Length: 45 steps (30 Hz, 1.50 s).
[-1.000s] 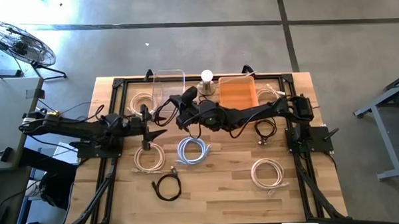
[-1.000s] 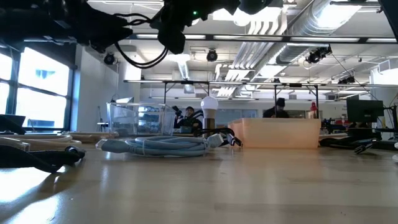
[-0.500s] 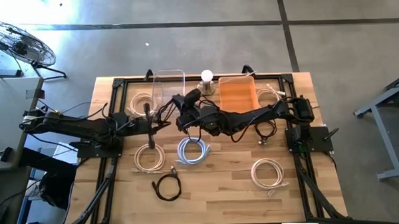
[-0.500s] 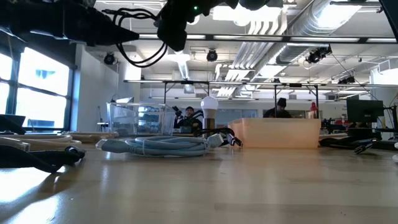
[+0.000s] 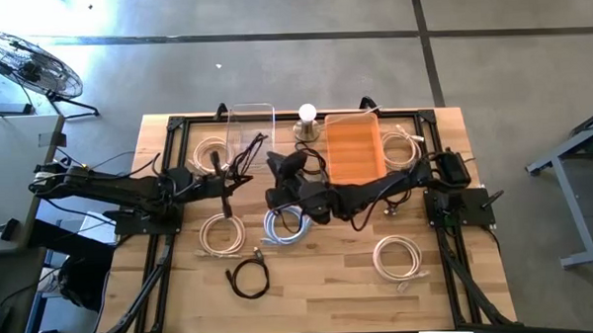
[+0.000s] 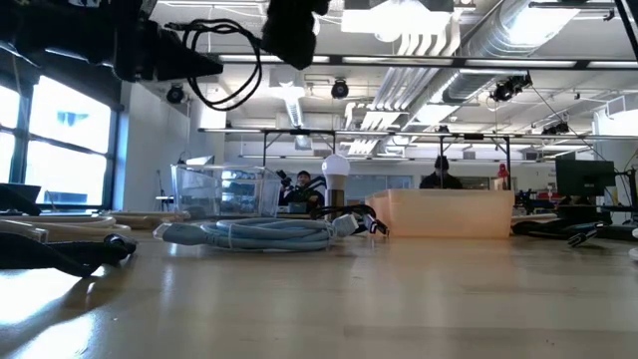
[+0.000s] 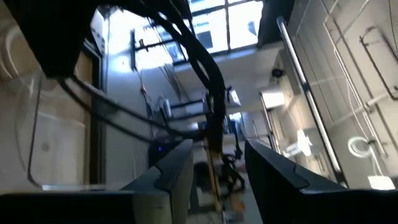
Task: Pick & Place USB Port
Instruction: Put the black charger cable into the transparent bin
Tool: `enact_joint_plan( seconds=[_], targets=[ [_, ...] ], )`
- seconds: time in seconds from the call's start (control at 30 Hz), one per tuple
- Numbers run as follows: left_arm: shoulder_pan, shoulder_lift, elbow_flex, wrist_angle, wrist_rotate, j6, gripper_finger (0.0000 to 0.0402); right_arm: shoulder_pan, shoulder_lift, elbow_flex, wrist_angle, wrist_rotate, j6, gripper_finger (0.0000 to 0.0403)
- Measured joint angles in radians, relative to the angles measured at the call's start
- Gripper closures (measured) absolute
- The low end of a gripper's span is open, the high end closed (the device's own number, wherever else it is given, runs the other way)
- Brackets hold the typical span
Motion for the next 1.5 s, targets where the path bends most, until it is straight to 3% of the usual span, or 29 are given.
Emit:
enact_joint_plan(
  seconds=[0.1,0.2,0.37,0.53,0.83,1.07,1.5],
  targets=[
    [0.000,0.001,0.023,-0.137,-0.172,0.061,0.0401,0.020,-0.001,0.000,-0.015,0.120,-0.026,0.0257],
    [0.001,0.004,0.102,-0.353,-0.315,0.081,0.0401,0.031,-0.003,0.000,-0.088,0.166,0.024,0.0258],
    [0.015,0.043,0.245,-0.569,-0.378,0.130,0.0401,0.031,-0.014,0.000,-0.207,0.202,0.124,0.0265],
    [0.138,0.124,0.361,-0.677,-0.257,0.193,0.0401,0.024,-0.027,0.000,-0.227,0.227,0.189,0.0265],
    [0.488,0.290,0.431,-0.725,0.202,0.190,0.0401,0.047,-0.054,-0.001,-0.254,0.255,0.207,0.0265],
    [0.620,0.358,0.431,-0.730,0.372,0.079,0.0401,0.093,-0.082,-0.001,-0.269,0.257,0.225,0.0265],
    [0.629,0.378,0.431,-0.723,0.403,0.019,0.0337,0.103,-0.082,-0.001,-0.319,0.272,0.265,0.0265]
  ],
)
